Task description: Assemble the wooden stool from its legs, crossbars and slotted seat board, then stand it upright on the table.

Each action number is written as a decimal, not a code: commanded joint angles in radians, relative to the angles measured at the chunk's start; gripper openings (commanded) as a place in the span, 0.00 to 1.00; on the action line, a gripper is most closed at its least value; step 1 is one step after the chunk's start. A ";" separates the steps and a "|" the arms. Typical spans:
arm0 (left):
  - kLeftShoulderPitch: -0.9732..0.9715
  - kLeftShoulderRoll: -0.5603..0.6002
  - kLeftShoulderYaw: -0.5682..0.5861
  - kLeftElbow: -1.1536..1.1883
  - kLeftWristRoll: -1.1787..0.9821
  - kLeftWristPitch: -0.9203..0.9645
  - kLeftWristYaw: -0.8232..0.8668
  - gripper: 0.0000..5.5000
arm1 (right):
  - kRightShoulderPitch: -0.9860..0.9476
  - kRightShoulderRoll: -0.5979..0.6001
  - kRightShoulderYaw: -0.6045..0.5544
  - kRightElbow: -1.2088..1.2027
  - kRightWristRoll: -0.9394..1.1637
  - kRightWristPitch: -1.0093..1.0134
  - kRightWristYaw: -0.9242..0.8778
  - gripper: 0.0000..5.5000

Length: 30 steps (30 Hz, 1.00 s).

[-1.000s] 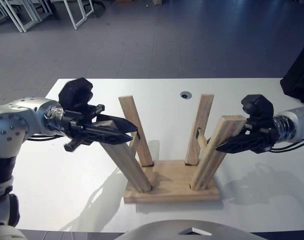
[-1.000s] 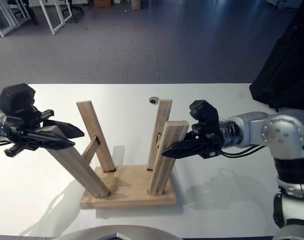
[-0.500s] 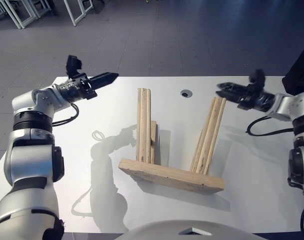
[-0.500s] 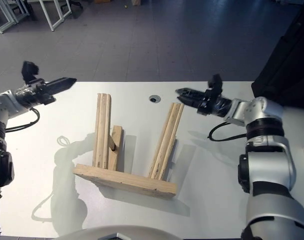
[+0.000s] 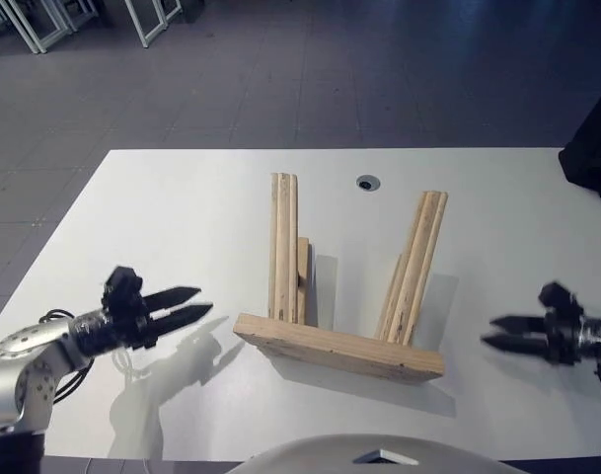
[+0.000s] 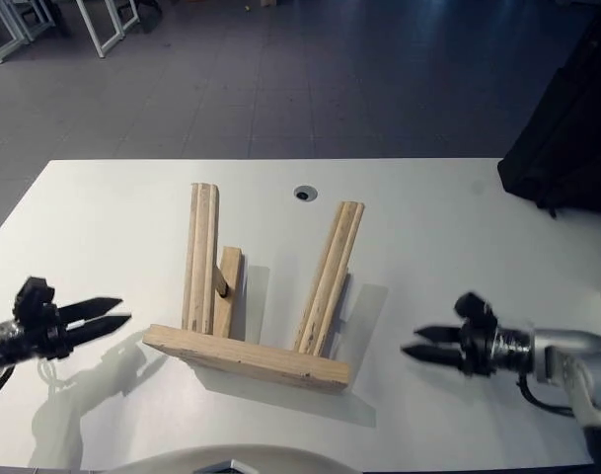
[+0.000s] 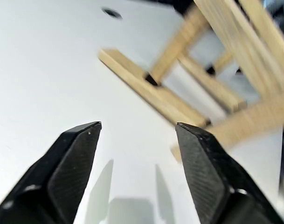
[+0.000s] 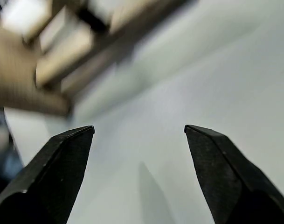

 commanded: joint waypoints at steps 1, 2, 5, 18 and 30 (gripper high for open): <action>0.093 0.090 -0.137 -0.172 0.258 -0.356 -0.072 0.65 | 0.133 -0.149 -0.020 -0.379 -0.084 -0.083 0.036 0.75; 0.089 0.078 -0.163 -0.172 0.288 -0.403 -0.060 0.67 | 0.127 -0.142 -0.010 -0.427 -0.079 -0.081 0.023 0.79; 0.027 0.035 -0.240 -0.130 0.385 -0.535 0.012 0.67 | 0.072 -0.110 0.052 -0.526 -0.063 -0.049 -0.043 0.79; -0.158 -0.068 -0.396 -0.246 0.232 -0.462 0.122 0.53 | -0.206 0.117 0.312 -0.571 -0.059 0.075 -0.341 0.69; -0.145 0.073 -0.397 -0.216 0.244 -0.366 0.051 0.31 | -0.342 0.144 0.336 -0.367 -0.062 -0.030 -0.286 0.32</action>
